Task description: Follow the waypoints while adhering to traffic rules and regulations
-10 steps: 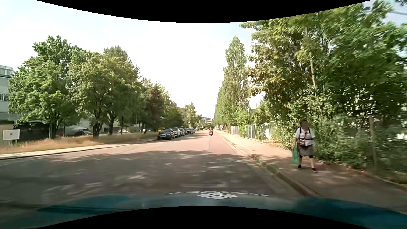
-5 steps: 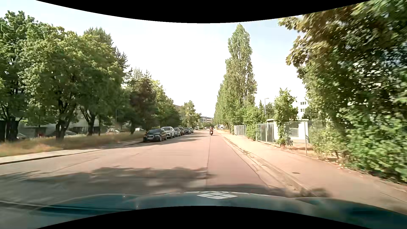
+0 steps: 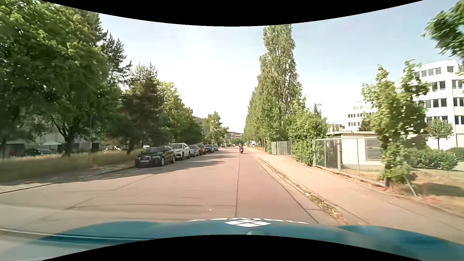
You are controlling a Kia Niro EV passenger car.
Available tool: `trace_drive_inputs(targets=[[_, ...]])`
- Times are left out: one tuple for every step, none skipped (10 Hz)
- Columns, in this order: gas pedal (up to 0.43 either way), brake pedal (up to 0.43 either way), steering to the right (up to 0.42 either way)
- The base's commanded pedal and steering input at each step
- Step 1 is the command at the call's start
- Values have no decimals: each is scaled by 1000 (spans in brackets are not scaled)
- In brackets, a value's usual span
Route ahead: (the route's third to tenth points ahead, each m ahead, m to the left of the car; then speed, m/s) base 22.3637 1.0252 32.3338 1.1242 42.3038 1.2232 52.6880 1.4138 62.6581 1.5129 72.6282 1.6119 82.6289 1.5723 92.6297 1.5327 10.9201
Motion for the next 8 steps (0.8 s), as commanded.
trace_drive_inputs(targets=[[87, 0, 0], [87, 0, 0], [87, 0, 0], [87, 0, 0], [87, 0, 0], [87, 0, 0], [87, 0, 0], [87, 0, 0]])
